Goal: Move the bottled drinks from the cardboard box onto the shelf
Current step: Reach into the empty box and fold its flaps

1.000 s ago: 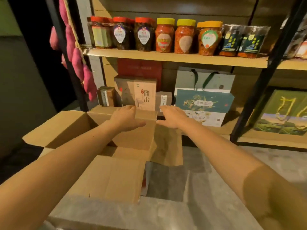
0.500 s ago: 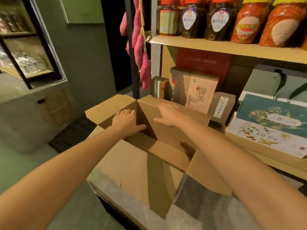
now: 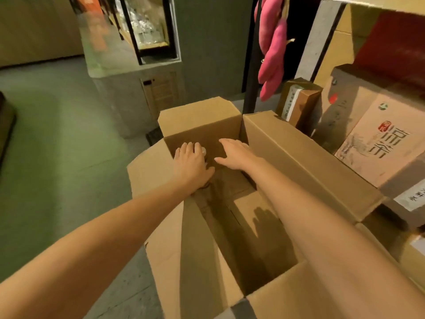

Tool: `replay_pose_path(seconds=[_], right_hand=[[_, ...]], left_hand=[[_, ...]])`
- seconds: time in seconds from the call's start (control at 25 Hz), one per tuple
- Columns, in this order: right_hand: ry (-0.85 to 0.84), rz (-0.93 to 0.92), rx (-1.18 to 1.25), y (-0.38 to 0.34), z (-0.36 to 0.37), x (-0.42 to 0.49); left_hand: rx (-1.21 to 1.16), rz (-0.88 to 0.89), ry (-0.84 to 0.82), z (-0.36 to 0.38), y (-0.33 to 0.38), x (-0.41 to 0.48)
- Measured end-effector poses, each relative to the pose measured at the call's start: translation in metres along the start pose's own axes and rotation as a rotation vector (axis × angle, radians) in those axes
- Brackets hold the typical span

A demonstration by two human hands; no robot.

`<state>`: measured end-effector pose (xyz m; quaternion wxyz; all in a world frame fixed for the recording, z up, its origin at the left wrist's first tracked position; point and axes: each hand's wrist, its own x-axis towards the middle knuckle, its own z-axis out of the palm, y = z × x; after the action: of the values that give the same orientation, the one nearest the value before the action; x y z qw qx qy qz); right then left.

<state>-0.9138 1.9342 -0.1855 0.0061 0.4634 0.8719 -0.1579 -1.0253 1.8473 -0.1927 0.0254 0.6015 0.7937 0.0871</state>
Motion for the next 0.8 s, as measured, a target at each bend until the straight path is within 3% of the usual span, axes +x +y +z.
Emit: replay_pose_path(seconds=[0.08, 0.24, 0.32, 0.48, 0.56, 0.68, 0.8], right_hand=[[-0.023, -0.040, 0.100, 0.007, 0.011, 0.017], [-0.070, -0.047, 0.326, 0.012, 0.041, 0.045], [-0.090, -0.051, 0.379, 0.013, 0.058, 0.056], [-0.060, -0.029, 0.523, 0.018, 0.090, 0.069], [-0.026, -0.031, 0.597, 0.019, 0.104, 0.072], [0.026, -0.050, 0.687, 0.018, 0.118, 0.075], [0.102, -0.063, 0.713, 0.017, 0.125, 0.084]], left_hand=[[-0.150, -0.148, 0.033, 0.007, 0.010, 0.005], [-0.883, -0.751, 0.110, 0.009, 0.024, 0.042], [-1.028, -0.939, 0.200, 0.019, 0.033, 0.043], [-1.119, -1.077, 0.449, 0.043, 0.050, 0.032], [-1.137, -1.130, 0.479, 0.044, 0.056, 0.032], [-1.288, -1.142, 0.350, 0.053, 0.053, 0.036], [-1.269, -1.195, 0.195, 0.070, 0.045, 0.048]])
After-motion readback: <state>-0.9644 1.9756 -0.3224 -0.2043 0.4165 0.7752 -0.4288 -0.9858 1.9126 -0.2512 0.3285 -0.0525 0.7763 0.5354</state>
